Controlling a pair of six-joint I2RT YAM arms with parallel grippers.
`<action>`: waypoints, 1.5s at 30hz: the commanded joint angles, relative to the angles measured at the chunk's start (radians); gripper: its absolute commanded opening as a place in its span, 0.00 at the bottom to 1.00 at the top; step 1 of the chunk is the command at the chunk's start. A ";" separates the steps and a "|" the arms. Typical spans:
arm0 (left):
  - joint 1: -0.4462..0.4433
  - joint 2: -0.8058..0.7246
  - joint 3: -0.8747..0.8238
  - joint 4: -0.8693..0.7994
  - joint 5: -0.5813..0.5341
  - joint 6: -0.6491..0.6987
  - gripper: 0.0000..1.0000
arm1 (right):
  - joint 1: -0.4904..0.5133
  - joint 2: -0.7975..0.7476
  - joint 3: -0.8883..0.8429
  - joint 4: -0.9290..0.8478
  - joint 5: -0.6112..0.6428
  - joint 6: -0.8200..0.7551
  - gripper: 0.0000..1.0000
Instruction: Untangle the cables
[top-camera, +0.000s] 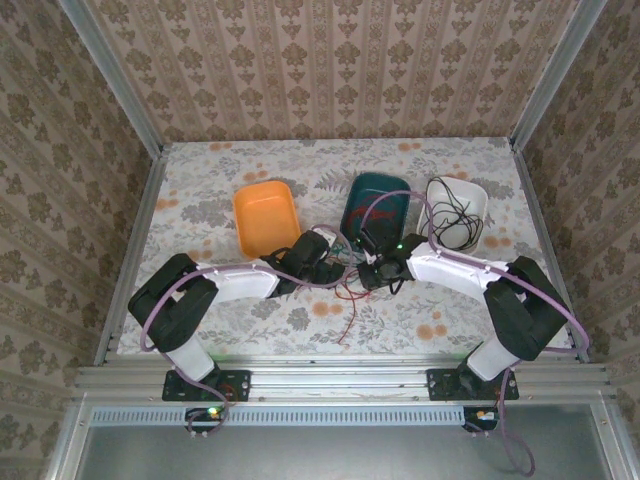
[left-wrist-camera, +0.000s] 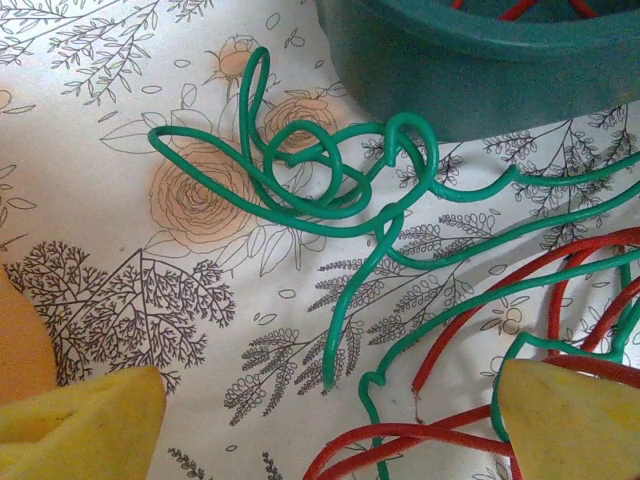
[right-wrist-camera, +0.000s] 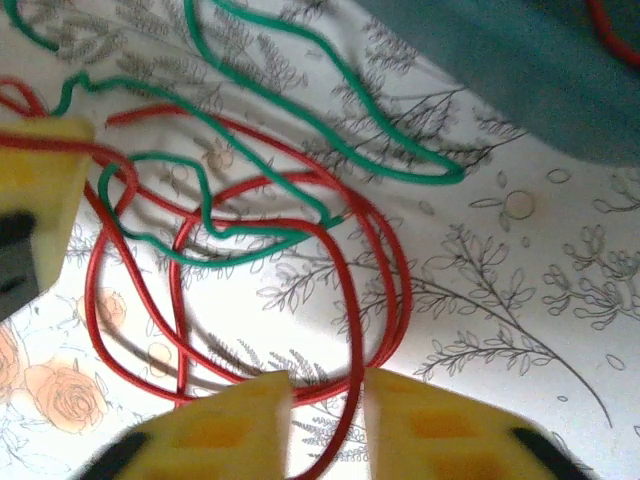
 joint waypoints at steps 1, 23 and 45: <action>-0.007 0.014 0.022 0.000 -0.020 -0.005 0.88 | 0.006 0.001 -0.011 -0.024 -0.012 -0.003 0.08; -0.003 0.100 0.000 0.046 0.000 -0.006 0.80 | -0.032 -0.404 0.165 -0.039 0.244 -0.052 0.00; 0.002 0.074 -0.072 0.062 -0.008 -0.011 0.79 | -0.278 -0.606 0.401 0.154 0.279 -0.068 0.00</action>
